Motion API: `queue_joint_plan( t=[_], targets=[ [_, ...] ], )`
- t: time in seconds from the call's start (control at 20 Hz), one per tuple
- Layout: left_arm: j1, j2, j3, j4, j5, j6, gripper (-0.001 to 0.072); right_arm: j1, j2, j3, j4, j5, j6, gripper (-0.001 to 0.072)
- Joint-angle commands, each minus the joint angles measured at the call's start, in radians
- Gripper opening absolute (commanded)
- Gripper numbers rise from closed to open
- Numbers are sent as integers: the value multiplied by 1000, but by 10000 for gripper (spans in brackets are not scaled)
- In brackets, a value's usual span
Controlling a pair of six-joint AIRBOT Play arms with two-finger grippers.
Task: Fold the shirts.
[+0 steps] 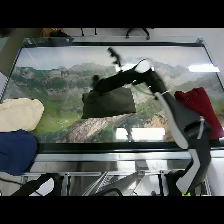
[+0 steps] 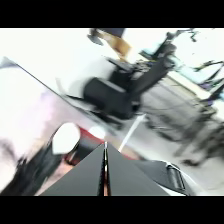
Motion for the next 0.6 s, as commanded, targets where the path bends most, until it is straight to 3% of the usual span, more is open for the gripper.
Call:
queue_joint_plan(
  t=[0.0, 0.15, 0.35, 0.55],
  targets=[
    [117, 176, -60, 74, -82, 5, 14, 179, -154, 2, 16, -237, -10, 518],
    [170, 283, -228, 82, -60, 6, 14, 165, -129, 2, 30, -224, -25, 531],
    [246, 367, -410, 80, -44, 32, 14, -7, 8, 2, 3, -108, -11, 531],
    [269, 399, -521, 80, -43, 33, 14, -244, 87, 2, -264, 35, 142, 532]
  ],
)
